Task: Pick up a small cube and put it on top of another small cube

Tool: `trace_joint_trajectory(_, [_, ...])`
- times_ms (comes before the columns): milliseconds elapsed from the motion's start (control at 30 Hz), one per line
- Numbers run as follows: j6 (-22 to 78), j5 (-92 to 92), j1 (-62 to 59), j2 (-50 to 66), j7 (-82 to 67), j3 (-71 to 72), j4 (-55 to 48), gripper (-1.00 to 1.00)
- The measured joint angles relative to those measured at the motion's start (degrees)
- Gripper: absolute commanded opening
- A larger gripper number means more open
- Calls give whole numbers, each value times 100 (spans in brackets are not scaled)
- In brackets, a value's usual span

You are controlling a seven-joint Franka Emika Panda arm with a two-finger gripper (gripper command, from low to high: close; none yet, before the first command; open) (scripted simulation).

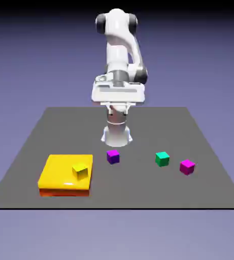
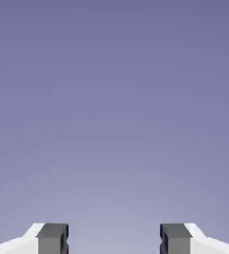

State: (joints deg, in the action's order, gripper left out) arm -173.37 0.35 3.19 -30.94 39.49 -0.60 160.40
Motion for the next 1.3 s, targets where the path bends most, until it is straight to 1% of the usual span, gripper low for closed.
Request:
trace_joint_trajectory(1000, [1573, 879, 6229, 4283, -7376, -1495, -1492, 0])
trace_joint_trajectory(1067, [1608, 899, 6369, 4379, -7541, -1528, -1525, 0])
trace_joint_trajectory(1233, [799, 1461, 5845, 5416, -7971, -879, -1756, 0])
trace_joint_trajectory(1267, [680, 1544, 5767, 5570, -8034, -783, -1790, -100])
trace_joint_trajectory(1300, [679, 1544, 5767, 5571, -8034, -783, -1790, -100])
